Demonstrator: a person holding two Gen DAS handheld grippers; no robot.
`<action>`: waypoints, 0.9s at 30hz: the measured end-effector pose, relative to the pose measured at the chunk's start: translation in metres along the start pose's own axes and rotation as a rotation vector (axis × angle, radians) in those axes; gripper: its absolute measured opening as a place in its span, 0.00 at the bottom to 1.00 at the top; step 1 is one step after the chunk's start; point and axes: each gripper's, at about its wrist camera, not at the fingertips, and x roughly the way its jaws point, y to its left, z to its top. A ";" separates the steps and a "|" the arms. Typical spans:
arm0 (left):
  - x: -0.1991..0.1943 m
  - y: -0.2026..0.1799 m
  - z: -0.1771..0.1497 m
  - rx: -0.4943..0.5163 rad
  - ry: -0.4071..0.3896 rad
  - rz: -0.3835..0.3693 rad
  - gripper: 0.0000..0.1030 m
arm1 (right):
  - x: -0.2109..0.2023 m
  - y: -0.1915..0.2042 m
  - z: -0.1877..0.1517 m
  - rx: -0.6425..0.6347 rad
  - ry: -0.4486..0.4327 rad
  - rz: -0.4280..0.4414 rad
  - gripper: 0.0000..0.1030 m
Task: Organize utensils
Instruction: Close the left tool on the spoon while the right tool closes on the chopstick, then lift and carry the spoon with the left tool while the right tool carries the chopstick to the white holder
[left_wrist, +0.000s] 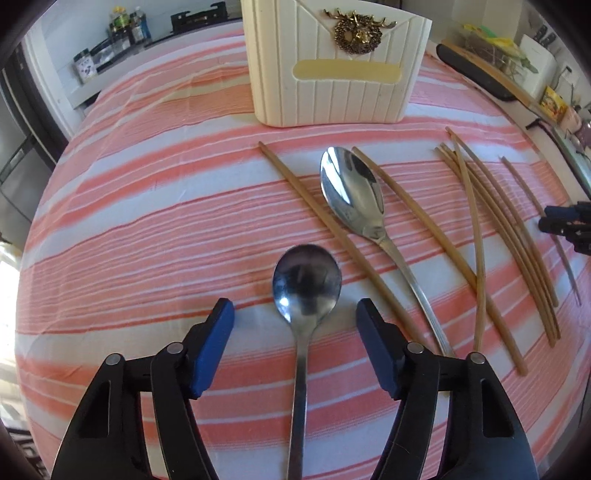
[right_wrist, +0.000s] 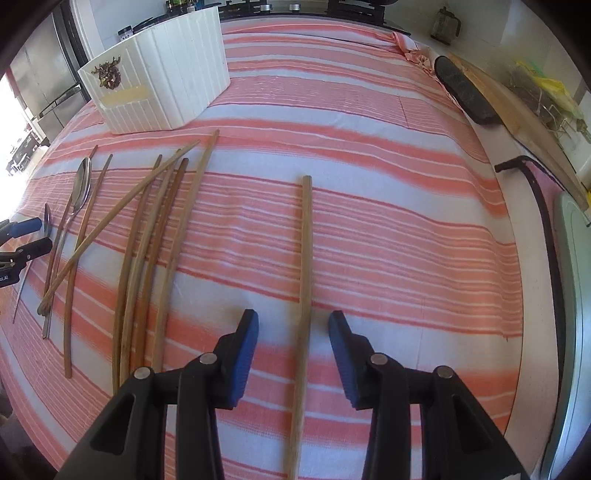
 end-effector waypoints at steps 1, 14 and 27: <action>0.001 0.000 0.002 0.000 0.001 -0.004 0.65 | 0.001 -0.004 0.002 -0.001 -0.001 0.006 0.40; -0.011 0.021 0.020 -0.028 -0.057 -0.042 0.35 | 0.016 -0.011 0.065 0.072 -0.064 0.074 0.07; -0.152 0.043 0.011 -0.036 -0.339 -0.126 0.35 | -0.172 0.039 0.026 -0.030 -0.476 0.174 0.07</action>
